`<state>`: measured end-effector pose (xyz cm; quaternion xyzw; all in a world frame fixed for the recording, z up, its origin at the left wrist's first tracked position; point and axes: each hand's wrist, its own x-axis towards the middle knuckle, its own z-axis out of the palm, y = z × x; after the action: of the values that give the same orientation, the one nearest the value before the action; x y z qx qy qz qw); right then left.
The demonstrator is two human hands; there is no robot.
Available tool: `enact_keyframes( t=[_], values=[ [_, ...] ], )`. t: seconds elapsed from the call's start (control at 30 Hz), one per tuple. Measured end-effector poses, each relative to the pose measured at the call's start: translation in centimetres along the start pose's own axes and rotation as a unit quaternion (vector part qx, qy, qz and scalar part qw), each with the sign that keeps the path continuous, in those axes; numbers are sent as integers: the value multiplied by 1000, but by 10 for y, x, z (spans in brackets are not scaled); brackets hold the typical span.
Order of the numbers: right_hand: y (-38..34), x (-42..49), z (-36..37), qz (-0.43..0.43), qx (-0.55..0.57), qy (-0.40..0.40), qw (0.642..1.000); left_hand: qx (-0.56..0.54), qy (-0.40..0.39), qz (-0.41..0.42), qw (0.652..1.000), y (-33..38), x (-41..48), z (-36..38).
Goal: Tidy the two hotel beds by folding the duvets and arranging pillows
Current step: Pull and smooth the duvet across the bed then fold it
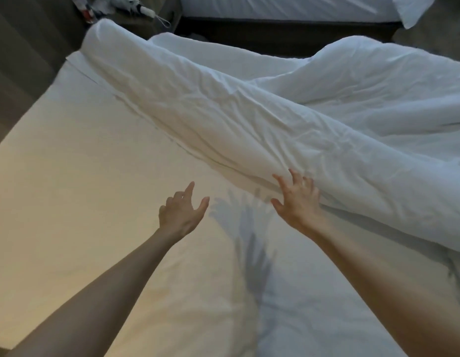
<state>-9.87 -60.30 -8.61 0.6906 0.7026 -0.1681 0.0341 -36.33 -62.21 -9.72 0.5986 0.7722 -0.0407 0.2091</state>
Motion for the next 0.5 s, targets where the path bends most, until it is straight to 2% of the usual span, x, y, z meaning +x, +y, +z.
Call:
enact_keyframes(
  t=[0.13, 0.27, 0.4, 0.5],
  values=[
    [-15, 41, 16, 1, -30, 10, 999, -44, -25, -7, 999, -4, 56, 8],
    [-21, 87, 33, -4, -13, 4, 1000, -149, -54, -35, 987, -7, 115, 21],
    [-13, 134, 59, -10, 33, -39, 999, -338, -89, -55, 935, 3, 170, 37],
    [0, 159, 78, 6, 48, -69, 996, -416, -88, -74, 902, 17, 206, 50]
  ],
)
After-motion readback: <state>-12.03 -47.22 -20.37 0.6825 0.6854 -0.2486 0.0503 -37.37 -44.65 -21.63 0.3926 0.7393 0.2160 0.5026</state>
